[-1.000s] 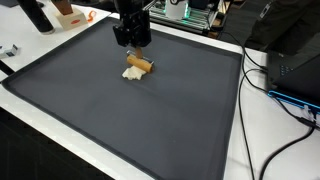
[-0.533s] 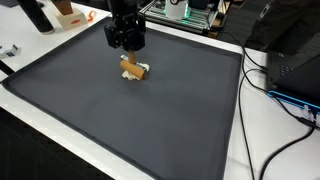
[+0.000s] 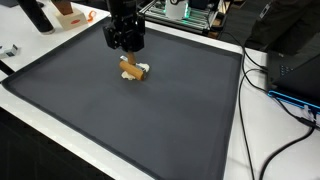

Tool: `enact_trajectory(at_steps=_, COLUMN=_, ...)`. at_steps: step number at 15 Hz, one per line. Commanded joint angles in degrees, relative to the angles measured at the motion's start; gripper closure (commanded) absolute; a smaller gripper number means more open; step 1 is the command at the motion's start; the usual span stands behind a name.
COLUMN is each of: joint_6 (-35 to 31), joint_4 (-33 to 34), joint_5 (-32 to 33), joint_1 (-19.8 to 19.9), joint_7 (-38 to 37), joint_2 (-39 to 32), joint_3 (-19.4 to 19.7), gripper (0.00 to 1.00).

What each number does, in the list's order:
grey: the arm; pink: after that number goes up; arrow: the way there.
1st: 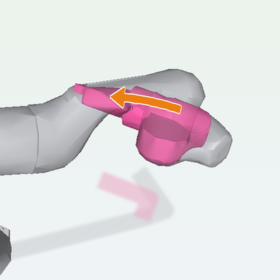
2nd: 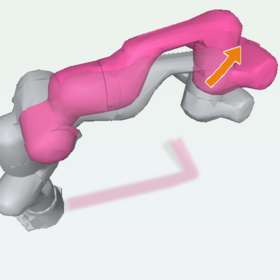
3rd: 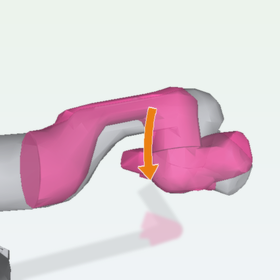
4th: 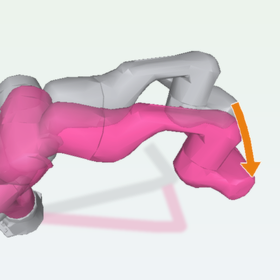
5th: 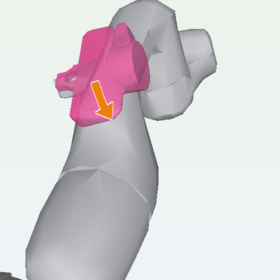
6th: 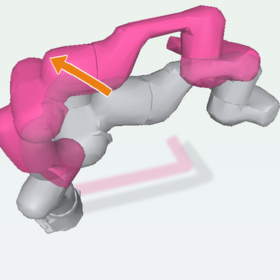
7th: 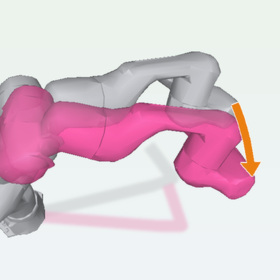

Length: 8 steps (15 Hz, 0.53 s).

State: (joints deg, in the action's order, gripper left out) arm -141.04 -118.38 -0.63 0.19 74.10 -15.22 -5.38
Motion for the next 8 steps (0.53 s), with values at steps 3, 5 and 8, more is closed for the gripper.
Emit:
enact_trajectory(at_steps=3, joint_6=10.3, joint_4=2.3, joint_5=-2.0, joint_1=1.2, joint_7=3.9, joint_2=-1.4, joint_3=-1.3, gripper=0.81)
enact_trajectory(at_steps=5, joint_6=13.1, joint_4=3.2, joint_5=-1.8, joint_1=1.0, joint_7=4.3, joint_2=-1.8, joint_3=-1.2, gripper=0.81)
enact_trajectory(at_steps=8, joint_6=15.6, joint_4=4.0, joint_5=-1.2, joint_1=0.7, joint_7=4.0, joint_2=-2.2, joint_3=-1.0, gripper=0.81)
